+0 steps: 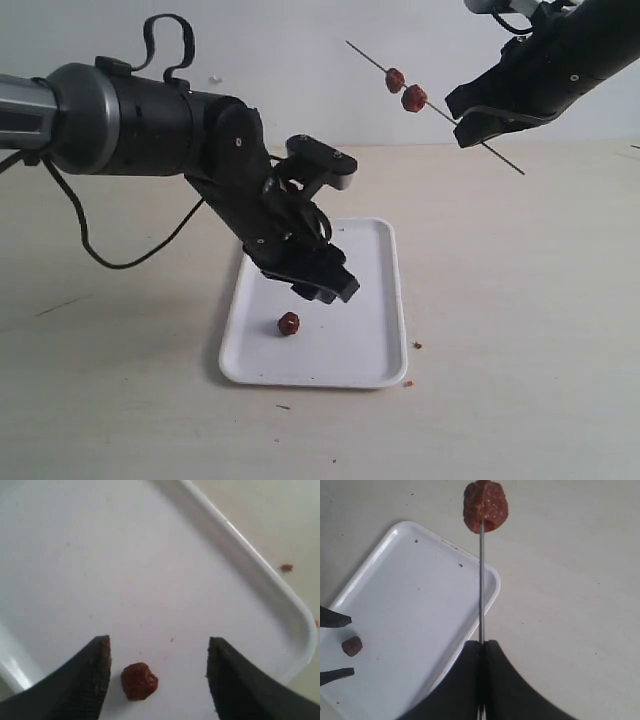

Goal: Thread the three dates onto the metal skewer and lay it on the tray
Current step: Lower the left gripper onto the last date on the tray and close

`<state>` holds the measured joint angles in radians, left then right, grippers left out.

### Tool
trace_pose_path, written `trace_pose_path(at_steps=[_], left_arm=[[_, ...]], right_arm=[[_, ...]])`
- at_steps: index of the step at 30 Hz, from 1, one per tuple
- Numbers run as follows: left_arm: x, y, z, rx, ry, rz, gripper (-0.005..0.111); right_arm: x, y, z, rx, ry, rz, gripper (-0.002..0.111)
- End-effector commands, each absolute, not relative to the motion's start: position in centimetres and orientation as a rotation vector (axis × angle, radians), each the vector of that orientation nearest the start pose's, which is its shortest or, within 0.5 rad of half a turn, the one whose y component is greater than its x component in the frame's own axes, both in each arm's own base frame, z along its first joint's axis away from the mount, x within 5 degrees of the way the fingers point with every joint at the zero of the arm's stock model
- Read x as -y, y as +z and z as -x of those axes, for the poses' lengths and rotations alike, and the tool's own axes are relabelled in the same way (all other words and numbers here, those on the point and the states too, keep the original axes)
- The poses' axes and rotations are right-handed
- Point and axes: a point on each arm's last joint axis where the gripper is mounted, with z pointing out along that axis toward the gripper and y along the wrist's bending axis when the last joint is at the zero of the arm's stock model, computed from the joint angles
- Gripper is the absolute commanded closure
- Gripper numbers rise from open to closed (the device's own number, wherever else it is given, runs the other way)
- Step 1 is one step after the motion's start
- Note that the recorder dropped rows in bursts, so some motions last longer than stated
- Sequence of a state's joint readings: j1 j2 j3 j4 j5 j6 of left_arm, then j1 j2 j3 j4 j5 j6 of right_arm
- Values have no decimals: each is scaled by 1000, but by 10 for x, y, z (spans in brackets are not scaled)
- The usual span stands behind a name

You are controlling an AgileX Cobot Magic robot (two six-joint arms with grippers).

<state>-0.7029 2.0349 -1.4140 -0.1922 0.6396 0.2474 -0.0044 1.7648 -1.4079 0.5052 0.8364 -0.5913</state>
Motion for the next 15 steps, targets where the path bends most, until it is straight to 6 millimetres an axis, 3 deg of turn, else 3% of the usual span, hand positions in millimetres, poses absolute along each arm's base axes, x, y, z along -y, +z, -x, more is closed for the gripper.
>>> trace_pose_path(at_steps=[1, 7, 15], left_arm=[[287, 156, -323, -2743, -364, -695, 50], [279, 134, -325, -2954, -127, -573, 50], [285, 129, -320, -3040, -248, -375, 50]], right_arm=[[-30, 279, -384, -2490, 389, 402, 108], [-33, 280, -384, -2478, 440, 369, 108], [-37, 281, -383, -2478, 504, 349, 108]])
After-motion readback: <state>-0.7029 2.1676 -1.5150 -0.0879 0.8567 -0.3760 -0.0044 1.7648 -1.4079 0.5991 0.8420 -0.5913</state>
